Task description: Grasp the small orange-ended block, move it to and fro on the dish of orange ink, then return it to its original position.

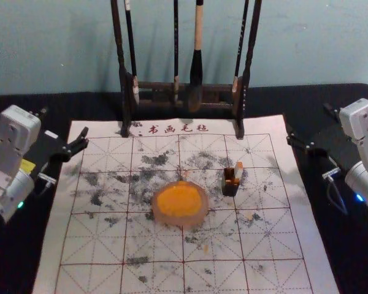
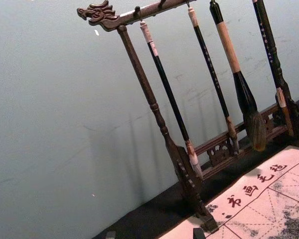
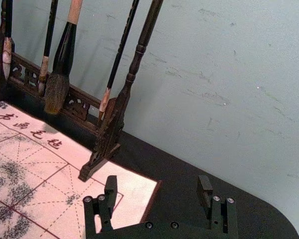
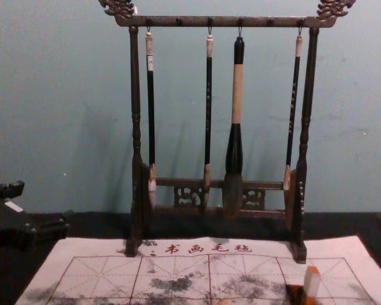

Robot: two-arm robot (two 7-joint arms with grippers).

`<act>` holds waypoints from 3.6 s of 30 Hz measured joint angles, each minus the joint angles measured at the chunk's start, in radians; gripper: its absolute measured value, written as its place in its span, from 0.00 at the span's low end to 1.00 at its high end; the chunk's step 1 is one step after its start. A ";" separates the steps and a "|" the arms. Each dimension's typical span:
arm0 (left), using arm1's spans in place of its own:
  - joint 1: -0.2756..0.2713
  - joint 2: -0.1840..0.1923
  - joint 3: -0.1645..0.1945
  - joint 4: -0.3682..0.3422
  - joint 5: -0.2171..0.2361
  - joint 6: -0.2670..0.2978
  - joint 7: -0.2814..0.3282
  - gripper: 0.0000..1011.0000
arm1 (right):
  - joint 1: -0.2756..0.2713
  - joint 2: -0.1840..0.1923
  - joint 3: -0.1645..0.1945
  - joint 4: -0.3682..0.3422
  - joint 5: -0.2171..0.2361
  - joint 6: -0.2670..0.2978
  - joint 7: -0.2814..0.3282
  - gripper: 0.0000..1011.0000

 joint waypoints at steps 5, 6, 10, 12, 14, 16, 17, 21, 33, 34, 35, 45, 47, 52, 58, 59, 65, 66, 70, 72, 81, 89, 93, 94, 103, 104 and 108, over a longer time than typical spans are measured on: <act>0.000 0.000 0.000 0.000 0.000 0.000 0.000 0.99 | 0.000 0.001 0.000 0.000 0.000 0.000 0.000 0.99; 0.000 0.000 0.000 0.000 0.000 0.000 0.000 0.99 | 0.000 0.001 0.000 0.000 0.000 0.000 0.000 0.99; 0.000 0.000 0.000 0.000 0.000 0.000 0.000 0.99 | 0.000 0.001 0.000 0.000 0.000 0.000 0.000 0.99; 0.000 0.000 0.000 0.000 0.000 0.000 0.000 0.99 | 0.000 0.001 0.000 0.000 0.000 0.000 0.000 0.99; 0.000 0.000 0.000 0.000 0.000 0.000 0.000 0.99 | 0.000 0.001 0.000 0.000 0.000 0.000 0.000 0.99; 0.000 0.000 0.000 0.000 0.000 0.000 0.000 0.99 | 0.000 0.001 0.000 0.000 0.000 0.000 0.000 0.99; 0.000 0.000 0.000 0.000 0.000 0.000 0.000 0.99 | 0.000 0.001 0.000 0.000 0.000 0.000 0.000 0.99; 0.000 0.000 0.000 0.000 0.000 0.000 0.000 0.99 | 0.000 0.001 0.000 0.000 0.000 0.000 0.000 0.99; 0.000 0.000 0.000 0.000 0.000 0.000 0.000 0.99 | 0.000 0.001 0.000 0.000 0.000 0.000 0.000 0.99; 0.000 0.000 0.000 0.000 0.000 0.000 0.000 0.99 | 0.000 0.001 0.000 0.000 0.000 0.000 0.000 0.99; 0.000 0.000 0.000 0.000 0.000 0.000 0.000 0.99 | 0.000 0.001 0.000 0.000 0.000 0.000 0.000 0.99; 0.000 0.000 0.000 0.000 0.000 0.000 0.000 0.99 | 0.000 0.001 0.000 0.000 0.000 0.000 0.000 0.99; 0.000 0.000 0.000 0.000 0.000 0.000 0.000 0.99 | 0.000 0.001 0.000 0.000 0.000 0.000 0.000 0.99; 0.000 0.000 0.000 0.000 0.000 0.000 0.000 0.99 | -0.005 0.001 0.005 -0.003 0.003 0.002 0.007 0.99; 0.000 0.000 0.000 0.000 0.000 0.000 0.000 0.99 | -0.042 0.007 0.025 -0.051 0.036 0.042 0.044 0.99; 0.000 0.000 0.000 0.000 0.000 0.000 0.000 0.99 | -0.050 0.009 0.028 -0.061 0.043 0.052 0.049 0.99; 0.000 0.000 0.000 0.000 0.000 0.000 0.000 0.99 | -0.135 0.031 0.056 -0.172 0.127 0.172 0.107 0.99; 0.000 0.000 0.000 0.000 0.000 0.000 0.000 0.99 | -0.135 0.031 0.056 -0.172 0.127 0.172 0.107 0.99; 0.000 0.000 0.000 0.000 0.000 0.000 0.000 0.99 | -0.183 0.045 0.065 -0.241 0.170 0.227 0.153 0.99; 0.000 0.000 0.000 0.000 0.000 0.000 0.000 0.99 | -0.195 0.048 0.066 -0.258 0.179 0.241 0.167 0.99; 0.000 0.000 0.000 0.000 0.000 0.000 0.000 0.99 | -0.222 0.027 0.058 -0.313 0.199 0.303 0.214 0.99; 0.000 0.000 0.000 0.000 0.000 0.000 0.000 0.99 | -0.196 -0.056 0.048 -0.300 0.185 0.357 0.182 0.99; 0.000 0.000 0.000 0.000 0.000 0.000 0.000 0.99 | -0.178 -0.102 0.047 -0.288 0.177 0.384 0.154 0.99; 0.000 0.000 0.000 0.000 0.000 0.000 0.000 0.99 | -0.176 -0.111 0.047 -0.285 0.176 0.392 0.148 0.99; 0.000 0.000 0.000 0.000 0.000 0.000 0.000 0.99 | -0.156 -0.181 0.060 -0.257 0.169 0.448 0.109 0.99; 0.000 0.000 0.000 0.000 0.000 0.000 0.000 0.99 | -0.153 -0.188 0.061 -0.253 0.166 0.453 0.108 0.99; 0.000 0.000 0.000 0.000 0.000 0.000 0.000 0.99 | -0.149 -0.202 0.065 -0.244 0.157 0.457 0.107 0.99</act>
